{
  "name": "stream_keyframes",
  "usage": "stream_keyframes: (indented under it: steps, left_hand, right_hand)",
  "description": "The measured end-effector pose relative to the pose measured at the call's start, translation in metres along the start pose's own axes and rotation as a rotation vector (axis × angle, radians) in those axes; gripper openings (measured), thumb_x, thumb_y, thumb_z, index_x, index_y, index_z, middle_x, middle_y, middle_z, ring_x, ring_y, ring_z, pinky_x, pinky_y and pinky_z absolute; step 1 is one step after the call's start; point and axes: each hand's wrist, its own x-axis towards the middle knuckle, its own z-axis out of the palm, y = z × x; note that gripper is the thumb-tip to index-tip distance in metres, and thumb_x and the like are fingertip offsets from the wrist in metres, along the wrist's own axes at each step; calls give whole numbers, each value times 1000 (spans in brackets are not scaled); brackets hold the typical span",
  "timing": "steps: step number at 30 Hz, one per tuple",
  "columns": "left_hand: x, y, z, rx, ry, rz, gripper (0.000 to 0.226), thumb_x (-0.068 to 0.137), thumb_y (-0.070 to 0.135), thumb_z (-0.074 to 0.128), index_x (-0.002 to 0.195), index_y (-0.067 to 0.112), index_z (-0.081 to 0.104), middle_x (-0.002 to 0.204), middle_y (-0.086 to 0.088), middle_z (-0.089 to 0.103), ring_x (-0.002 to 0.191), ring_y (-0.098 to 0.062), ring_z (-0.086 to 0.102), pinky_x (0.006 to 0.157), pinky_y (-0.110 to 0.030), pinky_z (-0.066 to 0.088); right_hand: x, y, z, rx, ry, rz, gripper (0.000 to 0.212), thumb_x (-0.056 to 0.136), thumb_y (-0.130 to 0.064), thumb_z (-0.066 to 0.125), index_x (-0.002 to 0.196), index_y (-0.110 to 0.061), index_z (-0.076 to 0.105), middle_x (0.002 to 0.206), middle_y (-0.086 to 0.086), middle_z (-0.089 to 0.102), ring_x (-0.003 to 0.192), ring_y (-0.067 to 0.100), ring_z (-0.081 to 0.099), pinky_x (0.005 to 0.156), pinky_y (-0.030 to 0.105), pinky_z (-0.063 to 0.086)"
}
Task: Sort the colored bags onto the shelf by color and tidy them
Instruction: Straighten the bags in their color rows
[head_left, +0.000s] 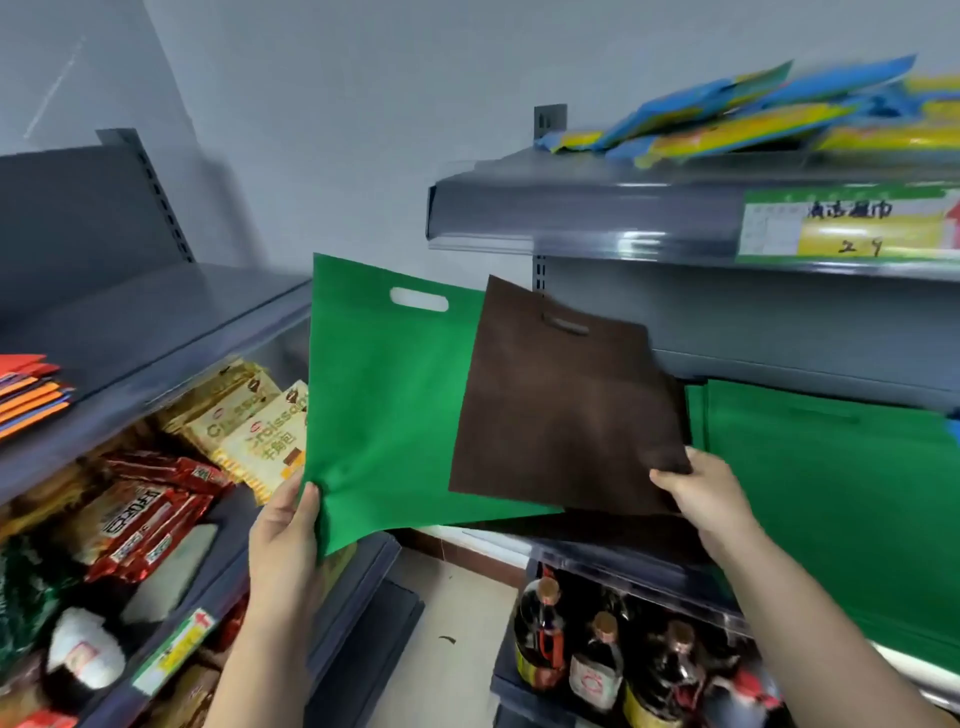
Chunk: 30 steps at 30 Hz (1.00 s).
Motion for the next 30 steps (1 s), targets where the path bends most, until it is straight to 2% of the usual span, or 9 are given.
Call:
stream_keyframes:
  steps: [7,11,13,15,18,20,22,27,30]
  left_hand:
    - [45,4,-30,34,-41,-45,32,100,4,38,105,21,64,97,2,72,73,-8,69,61,-20,57]
    - [61,6,-44,50,-61,-42,30,100,8,39,101,20,67,80,2,71,60,-8,66,55,-18,55]
    - [64,9,-52,11,-53,-60,33,100,7,39,95,20,69,84,2,73,68,-9,69,63,-22,57]
    - [68,12,-59,-1,-65,-66,40,100,6,39,89,23,73,87,4,74,75,-9,70,68,-23,57]
    - [73,15,-64,-1,-108,-73,34,100,6,38,101,22,68,91,4,74,79,-9,70,70,-22,58]
    - [75,17,-65,-11,-135,-72,31,100,4,38,105,20,64,89,5,74,77,-7,70,68,-21,57]
    - [76,19,-67,-30,-150,-66,30,99,3,37,106,17,62,88,6,74,76,-6,70,66,-20,57]
    - [74,27,-76,-73,-169,-41,32,99,1,35,107,18,62,91,6,74,80,-6,69,71,-20,57]
    - [73,27,-82,-75,-178,-45,33,99,2,37,108,20,63,96,5,73,84,-8,69,75,-23,57]
  right_hand:
    - [4,-2,3,-354,155,40,22,82,6,57,101,2,65,93,13,62,86,28,56,71,26,36]
    - [3,0,6,-562,238,35,22,82,2,57,103,3,62,101,23,65,96,37,59,70,27,37]
    - [0,-2,10,-618,263,51,29,82,3,57,111,4,58,103,24,64,96,37,59,72,29,42]
    - [-6,-5,17,-786,257,76,52,82,0,57,132,1,41,120,24,56,107,37,54,82,38,47]
    - [-22,-16,35,-1152,288,-85,84,87,-19,60,150,-11,6,150,14,26,132,34,32,102,42,35]
    - [-30,-25,56,-1050,259,-267,73,90,-28,58,149,-11,18,148,11,33,132,30,35,105,39,33]
    - [-38,-37,82,-740,119,-311,55,92,-28,57,141,-10,39,140,10,46,124,25,46,102,32,35]
    - [-57,-60,140,-140,-231,-91,38,94,-35,54,123,-12,60,119,2,64,105,14,61,85,26,50]
    - [-63,-63,155,118,-299,-30,20,92,-20,59,107,-10,68,109,7,70,97,18,67,86,34,54]
